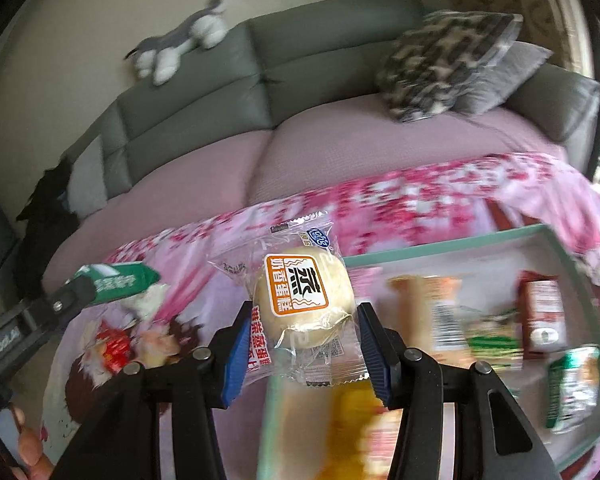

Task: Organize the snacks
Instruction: 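Lift both packs and carry them over the tray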

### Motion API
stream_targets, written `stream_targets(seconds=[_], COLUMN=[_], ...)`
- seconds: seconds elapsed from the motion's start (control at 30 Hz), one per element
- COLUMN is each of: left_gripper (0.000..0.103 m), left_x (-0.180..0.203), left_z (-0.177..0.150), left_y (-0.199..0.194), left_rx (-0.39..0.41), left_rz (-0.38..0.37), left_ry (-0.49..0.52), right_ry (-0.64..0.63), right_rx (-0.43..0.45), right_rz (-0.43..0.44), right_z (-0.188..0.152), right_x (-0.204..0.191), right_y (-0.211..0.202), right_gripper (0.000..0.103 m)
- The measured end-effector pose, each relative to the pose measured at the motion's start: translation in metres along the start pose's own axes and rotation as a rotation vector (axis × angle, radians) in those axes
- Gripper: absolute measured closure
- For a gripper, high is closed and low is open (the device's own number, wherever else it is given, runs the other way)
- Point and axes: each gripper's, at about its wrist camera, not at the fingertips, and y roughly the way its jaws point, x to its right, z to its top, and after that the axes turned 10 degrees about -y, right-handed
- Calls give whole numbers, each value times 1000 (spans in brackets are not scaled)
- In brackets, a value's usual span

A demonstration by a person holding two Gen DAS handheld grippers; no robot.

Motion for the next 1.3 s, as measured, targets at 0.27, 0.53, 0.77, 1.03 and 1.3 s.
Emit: stream_targets(seconds=[0.27, 0.53, 0.77, 1.03, 1.3], left_gripper=[63, 63, 63, 63, 63], left_x=[54, 109, 139, 152, 155], left_z=[-21, -49, -71, -86, -92], left_y=[5, 6, 22, 45, 63], left_rx=[-21, -22, -18, -25, -48], left_rz=[-92, -174, -190, -179, -162], left_ry=[96, 226, 304, 338, 343], right_ry=[147, 250, 261, 257, 249], right_rx=[7, 18, 13, -11, -39], right_rz=[-145, -214, -208, -177, -163], right_z=[-6, -15, -18, -19, -20], right_x=[79, 129, 137, 136, 131], right_y=[-23, -43, -44, -26, -7], right_gripper=[50, 50, 50, 50, 49])
